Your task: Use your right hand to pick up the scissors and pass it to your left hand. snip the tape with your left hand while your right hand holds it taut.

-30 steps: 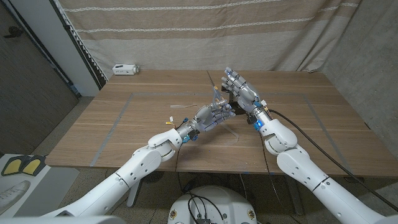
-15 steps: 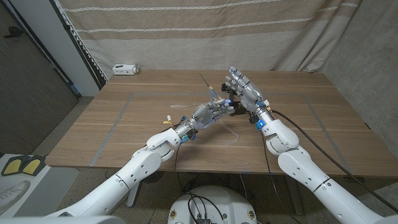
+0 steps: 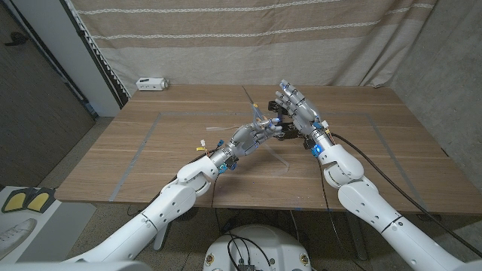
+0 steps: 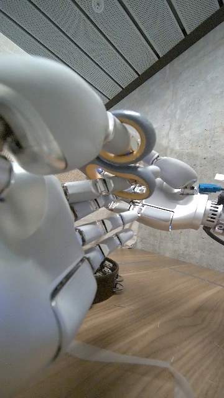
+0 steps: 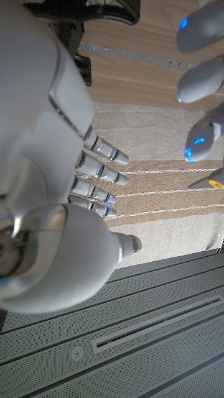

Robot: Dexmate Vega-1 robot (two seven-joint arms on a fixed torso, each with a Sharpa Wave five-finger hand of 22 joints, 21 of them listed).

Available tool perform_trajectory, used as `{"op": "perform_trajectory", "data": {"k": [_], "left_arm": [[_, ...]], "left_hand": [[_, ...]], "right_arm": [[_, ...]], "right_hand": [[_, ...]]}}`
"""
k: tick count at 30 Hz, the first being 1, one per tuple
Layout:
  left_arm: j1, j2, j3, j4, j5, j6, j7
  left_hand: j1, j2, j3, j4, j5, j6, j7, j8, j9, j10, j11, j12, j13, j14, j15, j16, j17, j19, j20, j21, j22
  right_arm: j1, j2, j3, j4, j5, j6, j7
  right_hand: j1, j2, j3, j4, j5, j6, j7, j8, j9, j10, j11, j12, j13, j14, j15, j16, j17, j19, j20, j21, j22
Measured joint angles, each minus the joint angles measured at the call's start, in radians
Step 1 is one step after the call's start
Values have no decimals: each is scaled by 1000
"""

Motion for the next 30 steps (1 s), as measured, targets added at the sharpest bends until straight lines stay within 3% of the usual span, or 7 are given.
{"op": "perform_trajectory", "data": {"k": [3,8,15,30], "left_arm": [[4,-4,-1,1,0,-7,4],[10,-10,-5,2,0,-17,8],[19,-10,-13,0,-4,-36,13],[54,15,-40,-39,-19,-45,42]], "left_hand": [[-3,-3,0,0,0,1,0,0,-12,18,8,-5,-15,8,-2,-11,-12,5,-5,2,-9],[-23,-4,40,-24,0,8,7,0,-25,28,11,-16,-27,20,-1,-20,-26,5,-5,2,-18],[-23,-4,41,-25,0,8,7,6,-35,34,16,-16,-31,42,-4,-29,-37,5,-5,8,-26],[-32,-14,77,-50,-8,21,20,13,-57,51,30,-23,-36,82,-6,-28,-38,9,-2,19,-39]], "right_arm": [[0,-1,0,-1,0,-2,-1],[0,-2,0,-3,0,-8,-4],[0,-7,1,-10,-4,-15,-9],[1,-13,3,-21,-12,-27,-20]], "right_hand": [[0,0,0,0,0,0,0,0,0,6,-6,7,0,0,0,0,0,0,0,0,0],[0,0,-4,-4,0,4,-4,4,0,5,-5,8,0,0,0,0,0,0,0,-8,0],[0,0,-4,-4,4,4,-4,4,0,6,-5,8,0,0,0,0,-5,0,0,-8,0],[0,0,-3,-4,4,9,-9,11,0,11,-11,15,-5,0,0,4,-9,7,-1,-15,0]]}}
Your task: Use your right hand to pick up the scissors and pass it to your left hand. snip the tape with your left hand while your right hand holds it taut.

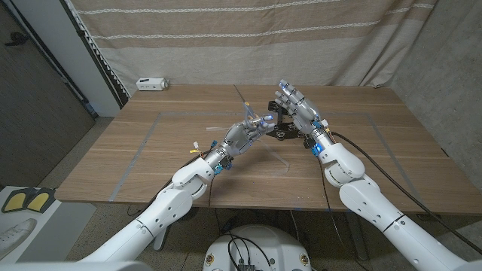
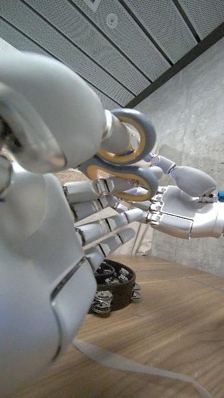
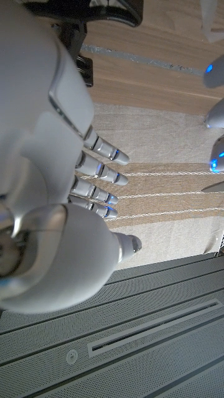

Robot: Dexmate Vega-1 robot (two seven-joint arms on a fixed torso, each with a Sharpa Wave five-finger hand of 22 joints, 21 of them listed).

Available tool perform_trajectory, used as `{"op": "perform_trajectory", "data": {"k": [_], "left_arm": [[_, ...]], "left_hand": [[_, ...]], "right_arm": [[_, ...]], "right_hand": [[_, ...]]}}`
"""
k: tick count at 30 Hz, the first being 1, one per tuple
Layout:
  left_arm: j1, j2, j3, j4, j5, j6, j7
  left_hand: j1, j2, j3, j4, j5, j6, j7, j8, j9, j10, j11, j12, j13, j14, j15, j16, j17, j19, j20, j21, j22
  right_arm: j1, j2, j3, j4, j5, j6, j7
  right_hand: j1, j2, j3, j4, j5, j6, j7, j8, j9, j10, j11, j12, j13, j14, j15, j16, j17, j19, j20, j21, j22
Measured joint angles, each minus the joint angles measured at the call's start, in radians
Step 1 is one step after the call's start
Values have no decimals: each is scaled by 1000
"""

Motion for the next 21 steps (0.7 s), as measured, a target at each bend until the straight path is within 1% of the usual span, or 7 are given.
{"op": "perform_trajectory", "data": {"k": [3,5,7,10,13,21], "left_arm": [[7,2,-4,-8,-3,-3,5],[13,4,-7,-14,-7,-4,10],[18,5,-10,-20,-11,-5,15],[25,6,-14,-27,-16,-8,22],[34,7,-20,-35,-20,-12,28],[50,9,-32,-51,-26,-22,36]], "left_hand": [[0,0,0,0,0,0,0,0,-7,2,2,0,0,15,1,8,7,2,-2,4,0],[0,0,0,0,0,2,2,0,-13,15,6,3,0,33,0,15,9,15,0,9,-4],[4,-4,0,0,0,2,2,0,-21,24,13,13,2,47,-3,15,12,25,-3,11,-6],[4,-4,0,0,0,-2,-3,-5,-28,32,18,16,3,63,-5,24,13,29,-4,19,-9],[4,-4,0,0,0,-6,-6,-5,-33,41,18,20,3,78,-5,24,11,31,-5,19,-13],[4,-4,0,0,0,-13,-13,-13,-47,43,18,20,3,84,-11,24,7,30,-5,19,-18]], "right_arm": [[0,0,0,-1,-1,-2,-1],[0,0,0,-1,-1,-2,-1],[0,0,0,-2,-2,-2,-1],[0,0,0,-2,-2,-2,-2],[-1,0,0,-2,-2,-2,-3],[-2,0,-1,-2,-3,-2,-7]], "right_hand": [[0,0,0,0,0,0,0,0,-3,0,0,0,0,0,0,0,0,0,0,0,0],[0,0,0,0,0,0,0,0,-4,0,0,0,0,0,0,0,0,0,0,0,0],[0,0,-4,-4,0,4,-4,0,-4,0,0,0,0,0,0,0,0,0,0,0,0],[0,0,-5,-5,0,5,-5,0,-4,4,-4,0,0,0,0,0,0,0,0,0,0],[0,0,-3,-6,0,5,-5,0,-4,5,-5,0,0,0,0,0,0,0,0,-8,0],[0,0,0,-9,8,5,-5,0,-4,5,-5,0,0,0,0,0,-5,3,4,-8,0]]}}
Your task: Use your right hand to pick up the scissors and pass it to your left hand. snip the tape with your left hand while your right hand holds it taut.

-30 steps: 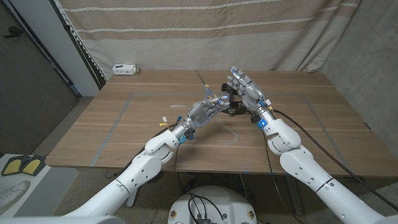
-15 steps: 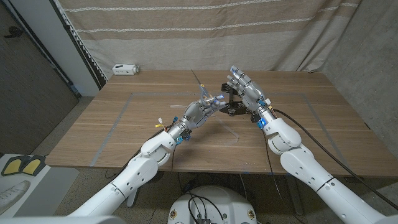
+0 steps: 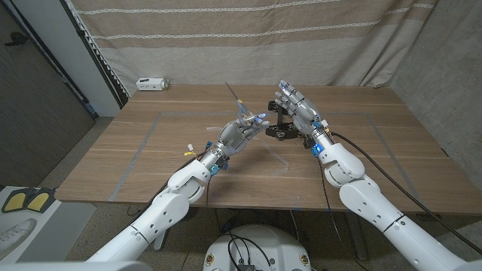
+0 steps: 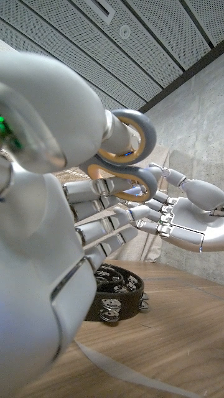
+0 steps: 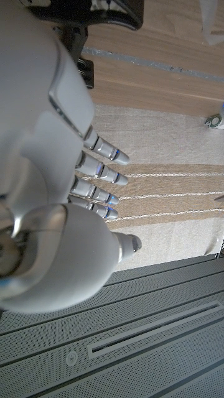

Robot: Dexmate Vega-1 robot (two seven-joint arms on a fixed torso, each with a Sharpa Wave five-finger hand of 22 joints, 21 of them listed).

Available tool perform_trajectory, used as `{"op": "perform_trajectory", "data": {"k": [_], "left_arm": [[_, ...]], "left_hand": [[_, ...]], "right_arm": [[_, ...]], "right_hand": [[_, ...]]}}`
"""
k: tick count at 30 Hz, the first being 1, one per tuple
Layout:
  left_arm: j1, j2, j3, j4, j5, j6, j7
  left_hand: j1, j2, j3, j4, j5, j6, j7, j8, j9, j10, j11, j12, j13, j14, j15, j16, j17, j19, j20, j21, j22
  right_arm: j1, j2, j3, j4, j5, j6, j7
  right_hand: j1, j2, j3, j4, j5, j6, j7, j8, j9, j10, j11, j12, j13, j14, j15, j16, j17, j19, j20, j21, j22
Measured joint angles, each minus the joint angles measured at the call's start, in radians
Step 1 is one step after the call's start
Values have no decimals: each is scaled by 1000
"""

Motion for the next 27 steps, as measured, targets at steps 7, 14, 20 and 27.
{"op": "perform_trajectory", "data": {"k": [7,14,20,27], "left_arm": [[7,2,-4,-6,-5,-10,19],[28,12,-17,-30,-8,-11,31],[45,24,-27,-46,-13,-11,49],[63,31,-38,-60,-15,-14,59]], "left_hand": [[-5,-5,0,0,0,-2,-2,-7,-13,4,-3,4,5,0,0,-13,-1,0,0,0,0],[-4,-14,-7,7,0,-5,-6,-23,-39,11,-7,35,32,29,3,17,42,-13,5,11,-8],[15,-33,-33,47,0,2,-17,-29,-64,26,-5,94,94,48,-2,79,121,-18,0,22,-14],[61,-57,-115,69,0,19,-33,-38,-53,30,-9,179,206,48,-2,174,258,-27,2,46,-14]], "right_arm": [[-3,3,0,0,-1,1,-3],[-5,8,1,1,-7,17,-10],[-10,13,5,4,-11,26,-15],[-14,15,6,4,-11,29,-18]], "right_hand": [[0,0,0,0,0,0,0,0,0,0,0,6,0,0,0,0,0,0,0,-8,0],[6,6,11,-11,0,6,-6,4,0,5,-5,11,-1,9,-4,8,0,1,-1,-13,0],[11,11,14,-14,0,9,-9,4,0,7,-7,11,-5,13,-2,8,0,5,-6,-17,0],[11,11,14,-14,0,9,-9,4,0,7,-7,11,-5,13,-2,8,-5,5,-6,-21,0]]}}
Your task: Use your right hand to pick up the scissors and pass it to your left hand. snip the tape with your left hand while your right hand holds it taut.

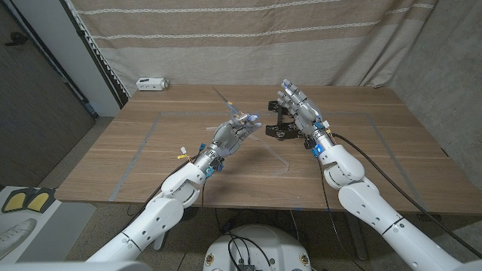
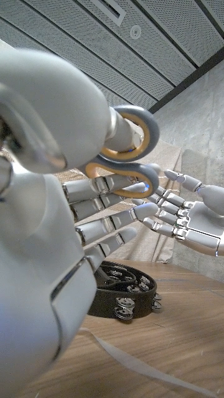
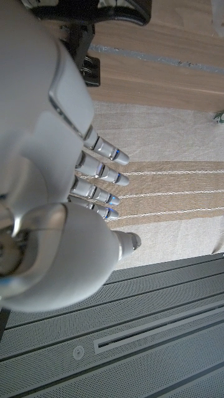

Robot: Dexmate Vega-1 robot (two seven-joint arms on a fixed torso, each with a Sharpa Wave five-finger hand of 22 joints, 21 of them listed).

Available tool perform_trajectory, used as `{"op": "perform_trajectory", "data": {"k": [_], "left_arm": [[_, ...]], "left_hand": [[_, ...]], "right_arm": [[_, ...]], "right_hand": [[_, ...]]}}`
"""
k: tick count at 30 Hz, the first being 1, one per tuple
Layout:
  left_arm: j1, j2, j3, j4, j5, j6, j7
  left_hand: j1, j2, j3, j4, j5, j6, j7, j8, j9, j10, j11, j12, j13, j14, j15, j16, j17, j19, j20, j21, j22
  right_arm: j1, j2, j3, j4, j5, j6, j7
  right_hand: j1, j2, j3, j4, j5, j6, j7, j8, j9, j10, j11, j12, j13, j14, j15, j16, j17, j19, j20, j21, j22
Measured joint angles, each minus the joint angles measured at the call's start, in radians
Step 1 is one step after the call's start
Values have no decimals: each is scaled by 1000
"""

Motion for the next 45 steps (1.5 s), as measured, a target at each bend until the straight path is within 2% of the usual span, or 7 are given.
{"op": "perform_trajectory", "data": {"k": [9,19,25,31,36,41,45], "left_arm": [[13,3,-7,-9,-1,-12,16],[21,0,-9,-11,0,-25,21],[22,-2,-9,-11,8,-37,25],[22,-7,-9,-11,13,-42,27],[22,-15,-8,-8,16,-48,39],[25,-23,-8,-7,16,-49,58],[25,-28,-8,-5,15,-49,63]], "left_hand": [[39,2,-118,11,0,33,-21,-8,14,-4,-4,123,177,-52,5,172,231,-11,3,32,0],[45,-3,-177,15,0,59,-40,-15,14,5,5,220,312,-60,9,268,306,-21,3,50,0],[45,-3,-191,15,0,70,-40,-19,19,9,9,245,338,-56,5,295,323,-21,3,54,0],[79,-12,-210,6,0,90,-28,-17,23,25,17,260,341,-50,7,319,330,-12,2,67,-6],[154,-39,-248,-1,3,139,21,-12,-18,62,54,295,329,-7,3,361,324,16,0,77,-24],[198,-63,-266,0,9,177,39,-28,-54,85,78,318,322,21,0,393,329,27,-2,77,-36],[222,-60,-273,7,14,184,41,-55,-71,95,88,320,321,34,-2,416,339,27,-2,83,-41]], "right_arm": [[-3,1,0,1,-1,1,-1],[-6,0,-1,-2,-1,1,-3],[-9,-3,-2,-8,-2,-1,-6],[-10,-4,-2,-9,-3,-6,-7],[-10,-6,-2,-13,-4,-7,-8],[-11,-8,-2,-17,-7,-7,-10],[-11,-8,-2,-18,-9,-8,-11]], "right_hand": [[0,0,0,0,0,0,0,0,0,0,0,0,0,0,0,0,0,0,0,0,0],[0,0,0,0,0,0,0,0,0,-6,-6,0,0,0,0,0,0,0,0,-4,0],[0,0,0,0,0,0,0,0,0,-6,-5,0,0,0,0,0,0,0,0,-8,0],[0,0,0,0,0,0,0,0,0,-6,-5,0,0,0,0,0,0,0,0,-8,0],[0,0,0,0,0,0,0,0,0,-6,-5,0,0,0,0,0,0,0,0,-11,0],[-4,4,0,0,0,0,0,0,0,-6,-5,0,0,0,0,0,0,0,0,-11,0],[-5,5,0,0,0,0,0,4,0,-6,-5,0,0,0,0,0,0,0,0,-12,0]]}}
